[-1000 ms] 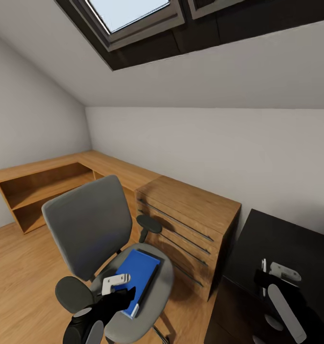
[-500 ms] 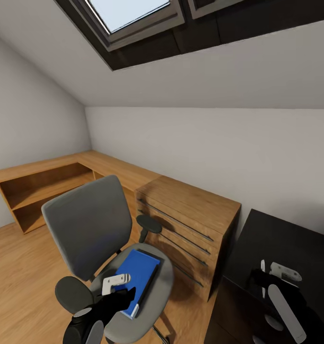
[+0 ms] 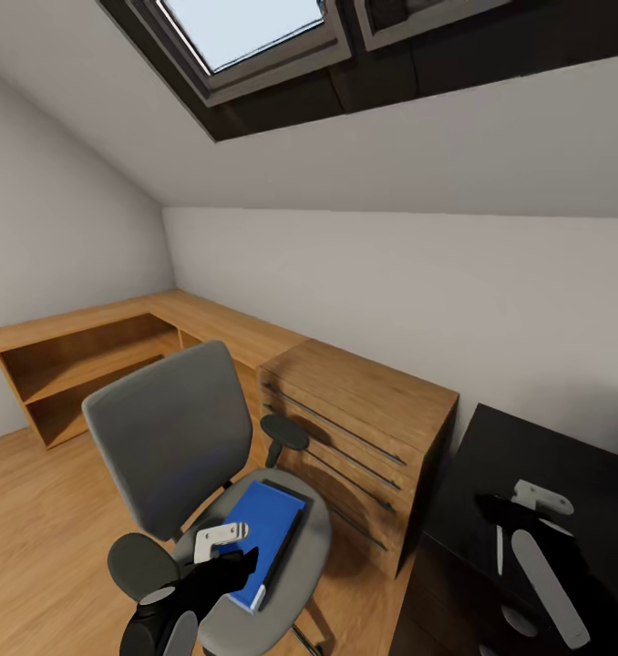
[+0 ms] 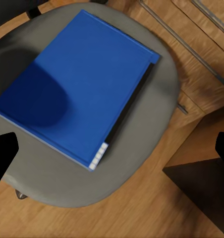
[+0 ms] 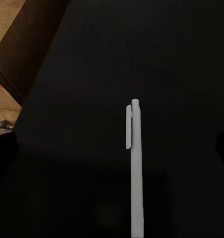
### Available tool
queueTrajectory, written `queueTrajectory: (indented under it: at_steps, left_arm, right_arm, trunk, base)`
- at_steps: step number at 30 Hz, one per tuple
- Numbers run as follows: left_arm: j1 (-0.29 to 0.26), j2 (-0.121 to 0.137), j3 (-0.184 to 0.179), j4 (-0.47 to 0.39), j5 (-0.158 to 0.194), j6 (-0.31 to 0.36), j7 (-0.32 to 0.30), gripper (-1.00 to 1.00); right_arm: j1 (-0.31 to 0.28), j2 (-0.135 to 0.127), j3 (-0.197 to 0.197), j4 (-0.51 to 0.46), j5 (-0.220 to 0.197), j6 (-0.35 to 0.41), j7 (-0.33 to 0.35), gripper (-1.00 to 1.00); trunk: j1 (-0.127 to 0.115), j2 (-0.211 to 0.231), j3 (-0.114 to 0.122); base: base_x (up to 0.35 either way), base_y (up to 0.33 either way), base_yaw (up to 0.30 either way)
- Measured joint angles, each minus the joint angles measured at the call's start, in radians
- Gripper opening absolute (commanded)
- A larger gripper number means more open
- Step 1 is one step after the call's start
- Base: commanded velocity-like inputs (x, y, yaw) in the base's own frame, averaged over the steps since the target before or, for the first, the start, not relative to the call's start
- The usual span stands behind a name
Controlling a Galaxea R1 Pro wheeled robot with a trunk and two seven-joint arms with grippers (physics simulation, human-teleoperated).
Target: In the bedroom, organize the workspace by keeping the computer under the desk, ensuring the monitor is on the desk, placing the keyboard on the desk next to the monitor, placing the mouse on the desk next to the keyboard, moving the folder from the swivel chair onto the desk next to the mouse, stacking the notebook on top of the folder with the pen on top of the notebook, and positioning the swivel chair next to the desk.
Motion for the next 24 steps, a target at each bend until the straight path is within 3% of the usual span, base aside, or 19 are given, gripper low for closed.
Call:
queueTrajectory:
  at_steps: [5, 8, 13, 16, 18, 24]
  left_arm:
    - [0.0, 0.001, 0.001, 0.0, 0.0, 0.0, -0.001, 1.0]
    - [0.0, 0.001, 0.005, -0.001, 0.001, 0.0, -0.001, 1.0]
    - [0.0, 0.002, 0.011, -0.002, 0.002, 0.0, -0.002, 1.0]
    - [0.0, 0.003, 0.012, -0.002, 0.002, 0.0, -0.001, 1.0]
    - [0.0, 0.003, 0.015, -0.002, 0.002, 0.0, 0.0, 1.0]
    - [0.0, 0.003, 0.066, -0.003, 0.003, -0.001, -0.002, 1.0]
  right_arm:
    - [0.003, 0.006, 0.004, -0.059, -0.003, 0.002, -0.003, 1.0]
    - [0.003, 0.032, 0.008, -0.074, -0.002, 0.001, -0.01, 1.0]
    - [0.003, 0.048, 0.015, -0.076, 0.01, 0.001, -0.015, 1.0]
    - [0.003, 0.051, 0.031, -0.076, 0.02, 0.002, -0.014, 1.0]
    - [0.003, 0.052, 0.064, -0.074, 0.024, 0.002, -0.014, 1.0]
    - [0.003, 0.052, 0.107, -0.071, 0.027, 0.001, -0.013, 1.0]
  trunk:
    - [0.0, 0.0, 0.0]
    - [0.0, 0.0, 0.0]
    - [0.0, 0.0, 0.0]
    - [0.0, 0.0, 0.0]
    - [0.0, 0.0, 0.0]
    - [0.0, 0.0, 0.0]
  base:
    - [0.0, 0.0, 0.04]
    - [0.0, 0.0, 0.222]
    - [0.0, 0.0, 0.265]
    - [0.0, 0.0, 0.276]
    - [0.0, 0.0, 0.278]
    - [0.0, 0.0, 0.279]
